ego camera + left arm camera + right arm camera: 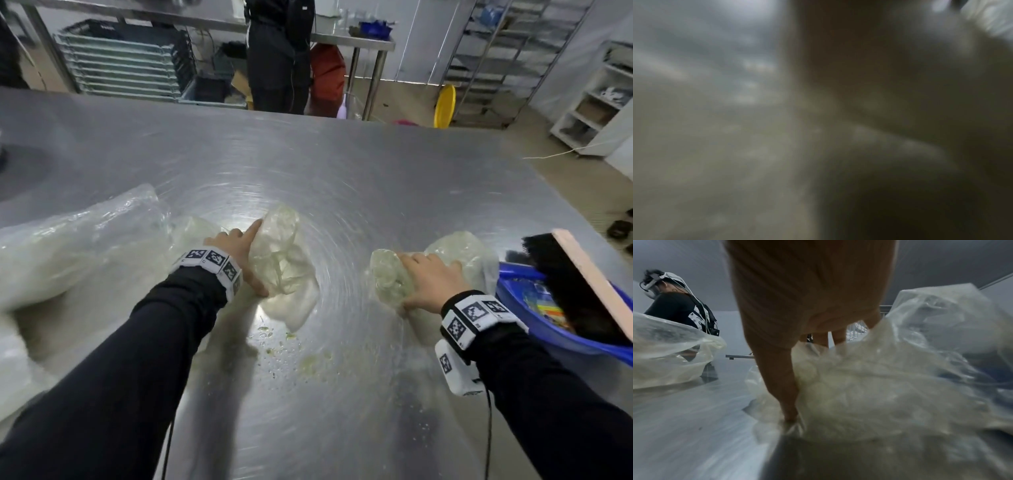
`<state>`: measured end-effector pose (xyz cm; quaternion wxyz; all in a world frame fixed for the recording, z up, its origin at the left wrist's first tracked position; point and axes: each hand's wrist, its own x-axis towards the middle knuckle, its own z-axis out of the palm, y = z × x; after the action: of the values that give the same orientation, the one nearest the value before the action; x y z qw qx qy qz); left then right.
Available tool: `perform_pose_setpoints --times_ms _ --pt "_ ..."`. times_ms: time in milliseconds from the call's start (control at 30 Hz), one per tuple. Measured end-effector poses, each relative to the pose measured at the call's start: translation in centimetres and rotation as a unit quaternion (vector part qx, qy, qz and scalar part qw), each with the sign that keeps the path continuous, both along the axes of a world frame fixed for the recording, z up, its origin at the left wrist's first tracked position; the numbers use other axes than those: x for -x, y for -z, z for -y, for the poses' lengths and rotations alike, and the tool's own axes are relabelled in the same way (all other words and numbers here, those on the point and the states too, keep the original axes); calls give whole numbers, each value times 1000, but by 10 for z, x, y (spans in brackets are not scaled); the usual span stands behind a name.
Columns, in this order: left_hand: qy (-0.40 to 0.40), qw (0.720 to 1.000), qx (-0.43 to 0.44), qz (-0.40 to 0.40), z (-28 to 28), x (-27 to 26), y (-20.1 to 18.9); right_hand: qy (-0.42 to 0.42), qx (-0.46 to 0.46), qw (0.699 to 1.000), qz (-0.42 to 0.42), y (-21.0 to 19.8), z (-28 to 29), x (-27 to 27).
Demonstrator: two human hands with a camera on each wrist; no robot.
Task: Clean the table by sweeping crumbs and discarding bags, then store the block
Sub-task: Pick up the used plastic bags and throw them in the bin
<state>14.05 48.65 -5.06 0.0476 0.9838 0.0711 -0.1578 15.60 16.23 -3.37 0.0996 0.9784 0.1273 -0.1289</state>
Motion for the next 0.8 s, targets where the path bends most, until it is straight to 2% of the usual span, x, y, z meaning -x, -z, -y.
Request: perform_pose_setpoints --times_ms 133,267,500,633,800 --pt "25 999 18 25 5 8 -4 5 -33 999 43 -1 1 10" --pt "41 997 41 60 17 22 -24 34 -138 984 106 -12 0 24" --pt "113 981 -2 158 44 52 -91 95 -367 903 203 -43 7 74" --pt "158 968 -21 193 69 80 -116 116 -454 855 223 -60 19 116" --pt "205 958 -30 197 102 120 -135 141 -516 809 242 -71 50 176"
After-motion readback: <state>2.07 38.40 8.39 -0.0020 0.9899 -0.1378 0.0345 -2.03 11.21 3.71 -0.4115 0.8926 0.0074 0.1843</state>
